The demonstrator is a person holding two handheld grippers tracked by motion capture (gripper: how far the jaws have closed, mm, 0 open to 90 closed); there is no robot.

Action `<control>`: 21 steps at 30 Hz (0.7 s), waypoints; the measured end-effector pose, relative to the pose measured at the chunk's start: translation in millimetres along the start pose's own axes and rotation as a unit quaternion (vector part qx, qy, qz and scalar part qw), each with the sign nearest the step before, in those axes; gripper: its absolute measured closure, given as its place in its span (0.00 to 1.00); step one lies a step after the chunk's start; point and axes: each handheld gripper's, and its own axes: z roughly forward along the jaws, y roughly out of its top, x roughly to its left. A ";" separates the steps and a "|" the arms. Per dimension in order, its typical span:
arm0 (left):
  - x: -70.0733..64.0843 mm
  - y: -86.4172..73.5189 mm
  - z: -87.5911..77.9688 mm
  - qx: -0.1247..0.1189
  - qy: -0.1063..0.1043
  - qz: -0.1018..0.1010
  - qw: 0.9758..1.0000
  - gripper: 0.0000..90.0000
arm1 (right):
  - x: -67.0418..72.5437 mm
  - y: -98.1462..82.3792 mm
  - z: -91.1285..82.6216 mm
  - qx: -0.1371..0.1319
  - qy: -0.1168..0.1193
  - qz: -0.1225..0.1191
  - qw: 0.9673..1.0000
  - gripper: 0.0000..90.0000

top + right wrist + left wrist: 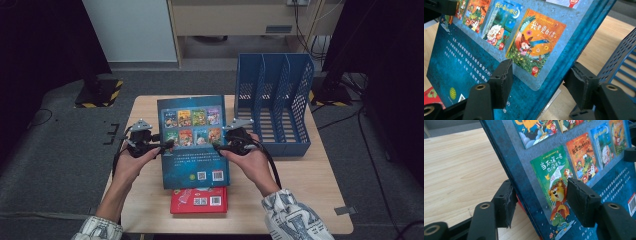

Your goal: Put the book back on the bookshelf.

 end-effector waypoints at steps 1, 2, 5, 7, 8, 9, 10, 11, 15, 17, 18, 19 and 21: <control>0.5 0.9 -0.7 -0.002 0.002 -0.002 1.000 0.46 | 0.2 1.9 -0.1 -0.002 -0.003 -0.003 1.000 0.46; 1.5 2.0 -1.4 -0.003 0.003 -0.001 1.000 0.46 | 0.2 3.8 -0.6 -0.003 -0.003 -0.002 1.000 0.47; 3.7 5.9 -3.1 -0.009 0.006 -0.001 1.000 0.49 | -2.0 8.6 -1.1 -0.010 -0.004 0.000 1.000 0.50; 3.7 9.2 -4.0 -0.009 0.009 0.005 1.000 0.50 | -3.6 10.9 -0.9 -0.009 -0.005 0.006 1.000 0.51; 3.9 11.1 -4.4 -0.007 0.010 0.007 1.000 0.50 | -4.0 11.8 -0.7 -0.009 -0.006 0.006 1.000 0.52; 4.0 12.9 -4.8 -0.006 0.013 0.009 1.000 0.51 | -4.9 12.7 -0.7 -0.009 -0.007 0.004 1.000 0.52; 4.4 14.5 -5.1 -0.005 0.014 0.011 1.000 0.51 | -5.7 13.7 -0.5 -0.009 -0.007 0.004 1.000 0.53; 5.0 15.8 -5.2 -0.006 0.015 0.011 1.000 0.51 | -6.8 15.0 -0.8 -0.008 -0.005 0.004 1.000 0.54; 9.2 19.8 -3.3 -0.008 0.014 0.009 1.000 0.52 | -9.9 20.9 -2.4 -0.011 -0.005 0.000 1.000 0.57; 9.8 22.4 -2.9 -0.007 0.016 0.012 1.000 0.53 | -11.7 23.2 -2.0 -0.011 -0.007 -0.002 1.000 0.57; 9.7 24.2 -3.0 -0.007 0.017 0.015 1.000 0.53 | -12.4 24.2 -2.2 -0.009 -0.009 -0.003 1.000 0.57; 9.5 26.0 -3.4 -0.008 0.019 0.017 1.000 0.54 | -14.2 25.5 -2.6 -0.014 -0.009 -0.003 1.000 0.59; 9.3 29.7 -4.2 -0.015 0.021 0.021 0.999 0.55 | -15.4 26.0 -3.1 -0.016 -0.011 -0.004 1.000 0.60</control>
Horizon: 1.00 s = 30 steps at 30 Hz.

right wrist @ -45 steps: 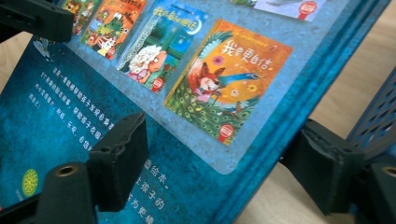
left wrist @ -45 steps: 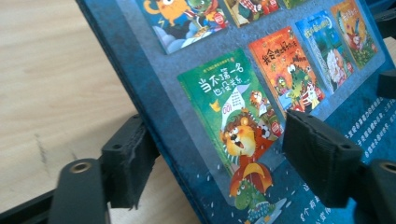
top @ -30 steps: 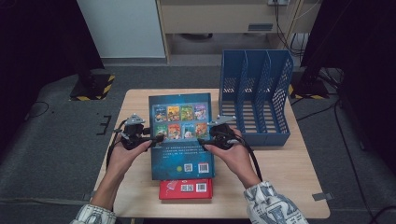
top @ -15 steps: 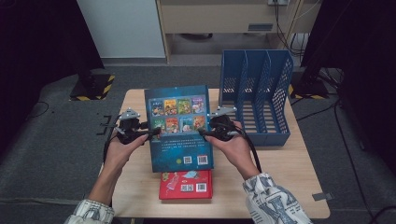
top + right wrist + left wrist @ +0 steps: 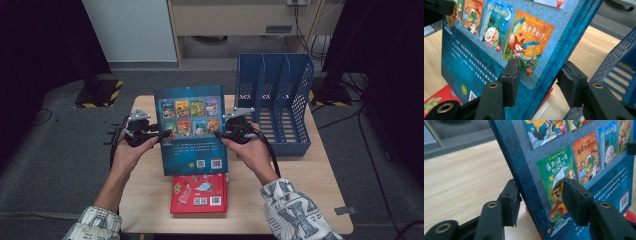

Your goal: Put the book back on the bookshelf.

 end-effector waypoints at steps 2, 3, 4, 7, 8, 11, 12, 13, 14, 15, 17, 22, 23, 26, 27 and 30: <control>0.3 4.0 0.5 -0.002 0.002 0.005 1.000 0.56 | -2.4 1.1 -1.2 -0.007 -0.003 0.004 1.000 0.61; 0.6 5.8 1.1 -0.003 0.003 0.008 1.000 0.57 | -4.0 2.0 -1.9 -0.011 -0.003 0.004 1.000 0.62; 0.8 7.6 2.0 -0.004 0.004 0.009 1.000 0.57 | -5.3 3.0 -2.4 -0.013 -0.004 0.005 1.000 0.62; 1.3 11.9 3.0 -0.005 0.009 0.012 1.000 0.57 | -7.6 7.4 -2.6 -0.014 -0.009 0.005 1.000 0.63; 1.2 13.0 2.9 -0.006 0.011 0.012 1.000 0.57 | -8.0 8.8 -2.9 -0.015 -0.012 0.003 1.000 0.64; 1.4 14.2 2.6 -0.012 0.011 0.005 1.000 0.58 | -9.1 12.8 -4.1 -0.020 -0.017 -0.001 1.000 0.64; 1.6 14.4 2.2 -0.014 0.008 0.002 1.000 0.58 | -9.1 12.8 -4.1 -0.020 -0.017 -0.001 1.000 0.64; 2.1 14.6 1.5 -0.018 0.007 0.001 1.000 0.58 | -9.6 12.8 -3.9 -0.022 -0.018 0.000 1.000 0.64; 2.3 15.0 1.0 -0.021 0.008 0.000 1.000 0.59 | -9.9 12.5 -3.9 -0.022 -0.017 0.001 1.000 0.64; 2.4 15.5 0.7 -0.022 0.010 0.002 1.000 0.59 | -9.8 12.5 -3.7 -0.023 -0.017 0.000 1.000 0.65; 2.9 16.4 0.8 -0.024 0.012 0.001 1.000 0.59 | -8.4 14.0 -4.9 -0.027 -0.020 -0.005 0.999 0.65; 0.0 17.2 -3.0 -0.024 0.010 0.010 1.000 0.58 | -6.4 14.2 -9.5 -0.030 -0.019 -0.006 0.999 0.65; -1.6 17.0 -3.8 -0.026 0.011 0.012 1.000 0.58 | -3.9 12.9 -13.2 -0.030 -0.018 -0.010 0.999 0.65; -5.7 14.0 -6.6 -0.034 0.011 0.022 0.999 0.57 | -1.4 10.0 -17.4 -0.034 -0.016 -0.012 0.999 0.66; -6.8 12.7 -7.7 -0.038 0.011 0.024 0.999 0.57 | -0.1 8.2 -19.6 -0.036 -0.015 -0.013 0.999 0.67; -10.9 10.3 -11.2 -0.039 0.010 0.034 0.999 0.55 | 3.2 3.5 -26.4 -0.043 -0.009 -0.020 0.999 0.69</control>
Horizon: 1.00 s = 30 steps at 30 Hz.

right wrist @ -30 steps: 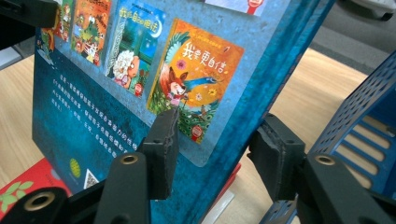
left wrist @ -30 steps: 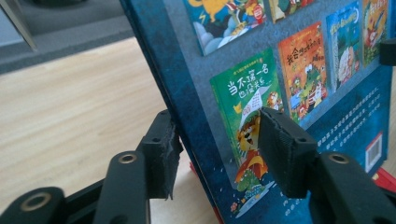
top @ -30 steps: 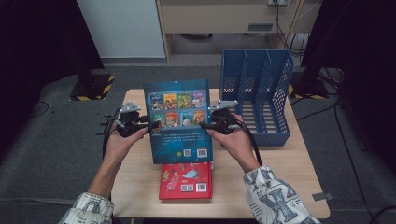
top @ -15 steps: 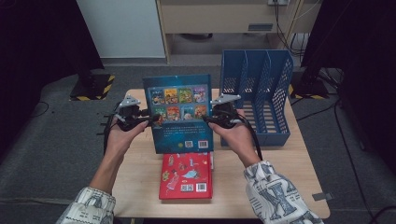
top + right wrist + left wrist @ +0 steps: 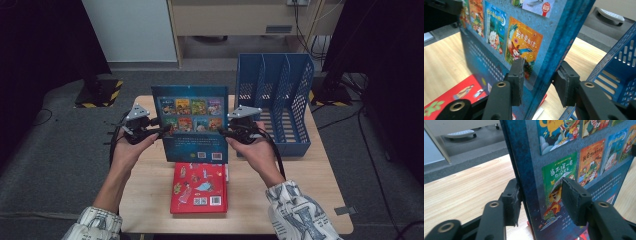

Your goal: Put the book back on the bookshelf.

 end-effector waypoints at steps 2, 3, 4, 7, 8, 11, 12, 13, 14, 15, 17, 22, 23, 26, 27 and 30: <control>-2.5 -0.4 -1.5 0.004 0.002 0.011 1.000 0.52 | 3.7 -1.4 -4.4 -0.001 0.003 -0.006 1.000 0.70; -3.5 -0.7 -1.9 0.004 0.001 0.012 1.000 0.50 | 5.6 -2.0 -6.4 -0.003 0.005 -0.011 1.000 0.70; -3.7 -0.8 -2.9 0.006 0.000 0.015 1.000 0.49 | 7.3 -2.7 -8.2 -0.006 0.007 -0.016 1.000 0.70; -3.7 -2.8 -5.5 0.002 -0.006 0.015 1.000 0.48 | 10.9 -5.4 -12.5 -0.015 0.021 -0.015 1.000 0.71; -3.7 -3.7 -5.7 -0.001 -0.006 0.018 1.000 0.48 | 11.9 -6.2 -13.7 -0.018 0.026 -0.013 0.999 0.72; -3.7 -6.6 -6.7 -0.009 -0.009 0.018 1.000 0.46 | 16.2 -8.0 -17.3 -0.021 0.037 -0.018 0.999 0.73; -4.0 -7.7 -7.3 -0.012 -0.012 0.018 1.000 0.45 | 17.6 -8.8 -18.4 -0.024 0.038 -0.018 0.999 0.73; -4.8 -8.8 -8.1 -0.015 -0.014 0.018 1.000 0.44 | 18.6 -9.9 -19.5 -0.027 0.042 -0.019 0.999 0.73; -5.4 -9.7 -9.2 -0.016 -0.016 0.021 1.000 0.43 | 19.8 -11.0 -20.9 -0.027 0.046 -0.019 0.998 0.73; -5.8 -10.6 -10.4 -0.017 -0.018 0.021 0.999 0.43 | 20.8 -12.1 -22.0 -0.030 0.050 -0.020 0.998 0.74; -7.2 -12.5 -13.0 -0.020 -0.022 0.022 0.999 0.42 | 23.5 -14.3 -24.8 -0.033 0.058 -0.024 0.998 0.75; -12.9 -16.9 -13.9 -0.029 -0.019 0.030 0.999 0.36 | 29.2 -18.1 -27.6 -0.041 0.078 -0.021 0.996 0.75; -14.2 -18.0 -14.0 -0.032 -0.018 0.033 0.999 0.35 | 30.0 -18.5 -27.4 -0.042 0.081 -0.023 0.996 0.75; -15.4 -21.3 -15.6 -0.041 -0.019 0.030 0.999 0.34 | 32.3 -19.2 -28.0 -0.041 0.086 -0.026 0.995 0.76; -15.5 -22.5 -15.9 -0.044 -0.020 0.027 0.998 0.34 | 33.0 -19.0 -28.2 -0.042 0.088 -0.029 0.995 0.76; -15.4 -24.2 -17.2 -0.044 -0.023 0.026 0.998 0.33 | 35.4 -18.3 -28.4 -0.042 0.096 -0.028 0.994 0.75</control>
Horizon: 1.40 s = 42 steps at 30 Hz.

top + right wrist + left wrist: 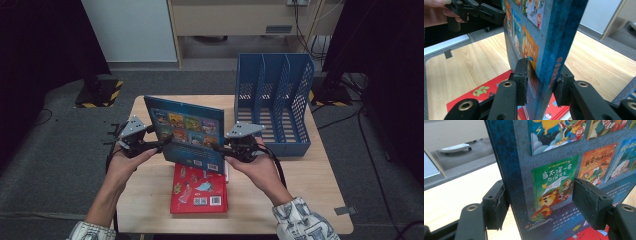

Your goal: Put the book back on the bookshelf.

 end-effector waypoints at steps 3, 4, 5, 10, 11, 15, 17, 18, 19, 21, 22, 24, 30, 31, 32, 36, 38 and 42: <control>-2.0 -0.2 -0.3 0.001 -0.006 -0.002 1.000 0.29 | 6.5 0.4 4.9 0.004 0.013 -0.006 1.000 0.75; -3.0 -0.6 0.1 0.001 -0.005 0.001 1.000 0.29 | 6.5 0.4 4.9 0.004 0.013 -0.006 1.000 0.75; -3.7 -1.1 0.0 0.000 -0.005 0.004 1.000 0.28 | 11.8 0.8 8.4 0.003 0.015 -0.013 1.000 0.75; -3.3 -5.5 -0.3 -0.006 -0.008 -0.010 1.000 0.28 | 16.6 1.1 14.2 0.000 0.021 -0.013 1.000 0.74; -3.3 -6.7 0.7 -0.002 -0.007 -0.011 1.000 0.28 | 16.6 1.0 14.7 0.000 0.023 -0.013 1.000 0.75; -3.0 -13.4 5.8 0.006 -0.006 -0.017 1.000 0.27 | 17.8 0.7 14.7 -0.002 0.028 -0.010 1.000 0.77; -3.3 -15.7 6.9 0.005 -0.006 -0.019 1.000 0.26 | 18.9 0.5 14.8 -0.003 0.028 -0.010 1.000 0.78; -3.5 -16.8 7.0 0.005 -0.005 -0.019 1.000 0.26 | 19.1 0.2 14.9 -0.004 0.029 -0.011 1.000 0.78; -3.9 -18.0 7.2 0.005 -0.005 -0.020 1.000 0.26 | 19.4 0.2 15.0 -0.005 0.029 -0.010 1.000 0.78; -4.5 -20.8 7.3 0.010 -0.005 -0.020 1.000 0.27 | 20.0 -0.1 15.1 -0.007 0.032 -0.010 0.999 0.77; -4.9 -22.5 7.6 0.011 -0.005 -0.021 1.000 0.27 | 20.7 -0.3 15.3 -0.008 0.033 -0.010 0.999 0.75; -5.6 -26.2 8.6 0.011 -0.004 -0.025 1.000 0.27 | 23.0 -0.2 16.6 -0.011 0.032 -0.012 0.999 0.67; -8.1 -38.3 12.7 0.009 0.005 -0.039 0.999 0.26 | 30.5 2.0 19.8 -0.025 0.025 -0.018 0.999 0.59; -8.6 -40.8 13.4 0.009 0.006 -0.040 0.999 0.26 | 30.8 2.2 19.8 -0.027 0.029 -0.017 0.999 0.60; -8.8 -43.2 14.2 0.011 0.006 -0.043 0.999 0.26 | 31.1 2.3 19.6 -0.029 0.030 -0.014 0.999 0.60; -10.5 -51.5 17.7 0.011 0.007 -0.053 0.999 0.26 | 31.8 3.2 18.5 -0.035 0.038 -0.015 0.999 0.58; -11.6 -55.0 19.7 0.009 0.009 -0.060 0.998 0.24 | 31.1 3.6 17.9 -0.041 0.049 -0.012 0.998 0.57; -13.4 -62.5 23.7 0.012 0.014 -0.064 0.998 0.24 | 30.0 5.6 15.7 -0.055 0.058 -0.010 0.997 0.63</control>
